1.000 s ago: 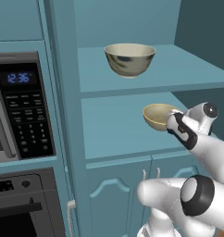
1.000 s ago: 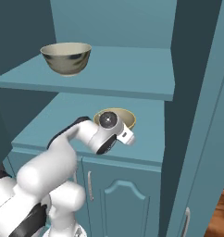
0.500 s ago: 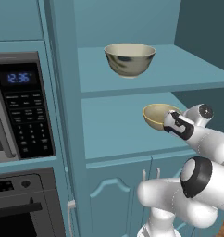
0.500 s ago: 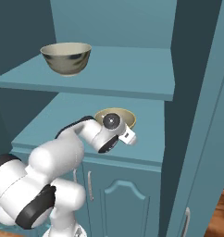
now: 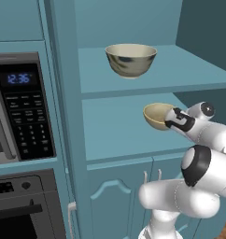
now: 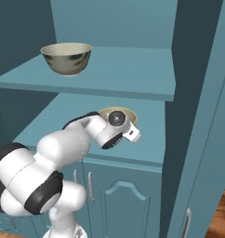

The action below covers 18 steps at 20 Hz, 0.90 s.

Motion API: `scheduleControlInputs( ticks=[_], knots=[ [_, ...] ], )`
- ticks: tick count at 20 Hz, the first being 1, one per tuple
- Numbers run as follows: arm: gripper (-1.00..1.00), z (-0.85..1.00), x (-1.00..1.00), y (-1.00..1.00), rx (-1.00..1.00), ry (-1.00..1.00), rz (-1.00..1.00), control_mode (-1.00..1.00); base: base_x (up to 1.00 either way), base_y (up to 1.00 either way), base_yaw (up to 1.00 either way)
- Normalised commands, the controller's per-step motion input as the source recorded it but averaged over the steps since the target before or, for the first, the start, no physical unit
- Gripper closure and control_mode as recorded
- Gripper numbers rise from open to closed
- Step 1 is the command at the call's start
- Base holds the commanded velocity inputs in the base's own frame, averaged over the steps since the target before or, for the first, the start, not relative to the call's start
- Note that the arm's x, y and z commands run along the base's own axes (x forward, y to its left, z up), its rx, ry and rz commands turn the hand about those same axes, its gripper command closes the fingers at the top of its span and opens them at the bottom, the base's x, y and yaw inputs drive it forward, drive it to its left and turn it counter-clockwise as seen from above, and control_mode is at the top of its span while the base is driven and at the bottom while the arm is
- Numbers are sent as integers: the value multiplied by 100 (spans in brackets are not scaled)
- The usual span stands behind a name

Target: Pick up the bowls from the cabinet and place each bowl in front of a stool on the dining counter.

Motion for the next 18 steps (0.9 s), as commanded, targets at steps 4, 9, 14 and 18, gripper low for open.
scheduleControlInputs(
  ticks=[4,9,14,18],
  knots=[
    [100,-31,0,0,0,-1,0,-100,0,0,0],
    [100,-11,0,0,0,0,0,-100,0,0,0],
    [100,0,-12,0,0,0,0,-100,0,0,0],
    [100,15,-79,0,-3,-8,0,-100,0,0,0]
  ],
)
